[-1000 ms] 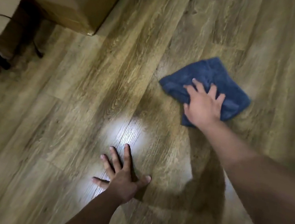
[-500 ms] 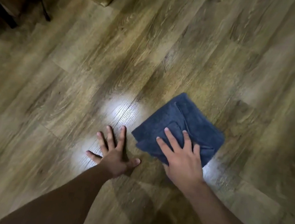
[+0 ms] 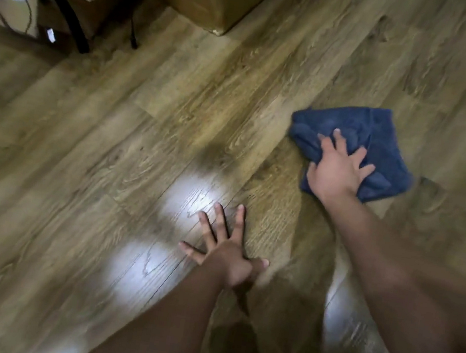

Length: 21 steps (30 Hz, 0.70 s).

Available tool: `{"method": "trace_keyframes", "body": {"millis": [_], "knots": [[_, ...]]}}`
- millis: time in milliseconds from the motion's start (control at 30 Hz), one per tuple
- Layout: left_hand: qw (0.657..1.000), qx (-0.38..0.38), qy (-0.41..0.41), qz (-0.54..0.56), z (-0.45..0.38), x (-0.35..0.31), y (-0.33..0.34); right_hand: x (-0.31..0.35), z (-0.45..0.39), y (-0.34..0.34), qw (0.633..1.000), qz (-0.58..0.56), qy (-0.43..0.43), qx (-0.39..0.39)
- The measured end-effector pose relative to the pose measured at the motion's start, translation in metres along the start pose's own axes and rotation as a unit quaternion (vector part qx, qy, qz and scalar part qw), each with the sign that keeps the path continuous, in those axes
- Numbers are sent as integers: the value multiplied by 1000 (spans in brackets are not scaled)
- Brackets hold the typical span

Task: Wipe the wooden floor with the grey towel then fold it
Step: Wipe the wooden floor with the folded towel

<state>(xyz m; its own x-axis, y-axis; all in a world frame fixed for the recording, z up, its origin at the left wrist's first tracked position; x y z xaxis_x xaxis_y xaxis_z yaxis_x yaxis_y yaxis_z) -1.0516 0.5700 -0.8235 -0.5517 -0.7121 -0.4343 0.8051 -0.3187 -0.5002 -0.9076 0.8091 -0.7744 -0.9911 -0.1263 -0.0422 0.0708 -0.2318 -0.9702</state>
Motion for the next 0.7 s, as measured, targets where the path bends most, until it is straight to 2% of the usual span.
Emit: {"method": "trace_keyframes", "body": {"millis": [67, 100, 200, 233, 267, 367, 433, 567, 700], "knots": [[1000, -13, -4, 8, 2, -3, -2, 24, 53, 7, 996, 47, -76, -19], [999, -43, -7, 14, 4, -3, -9, 37, 86, 13, 991, 65, -113, -24], [972, -221, 33, 73, 16, 6, -60, 66, 189, 39, 983, 75, -167, -15], [961, -255, 35, 103, 21, 14, -78, 75, 222, 50, 982, 63, -177, 3], [958, -256, 27, 124, 21, 23, -93, 83, 252, 60, 981, 57, -186, 28], [982, -158, 17, 99, 8, 37, -132, 106, 324, 83, 962, 75, -239, 110], [986, -105, 19, 130, 8, 37, -158, 118, 351, 88, 948, 77, -275, 143], [984, -84, 59, 145, 19, 28, -180, 117, 356, 87, 933, 92, -301, 171], [992, -41, 23, 120, 16, 40, -162, 113, 353, 82, 926, 83, -305, 205]]}}
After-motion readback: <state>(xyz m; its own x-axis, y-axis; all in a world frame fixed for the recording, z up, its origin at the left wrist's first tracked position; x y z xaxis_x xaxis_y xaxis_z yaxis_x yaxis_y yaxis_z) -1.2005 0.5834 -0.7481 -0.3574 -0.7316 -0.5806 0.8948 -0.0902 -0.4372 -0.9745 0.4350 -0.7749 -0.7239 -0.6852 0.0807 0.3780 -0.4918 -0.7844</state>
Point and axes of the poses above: each hand's wrist, its own z-axis away from the middle knuckle, its own y-axis out of the palm, x = y × z, the point moved 8 cm from there along -z, towards the middle knuckle, and after that the axes turned 13 degrees about z, right-handed, at the moved point
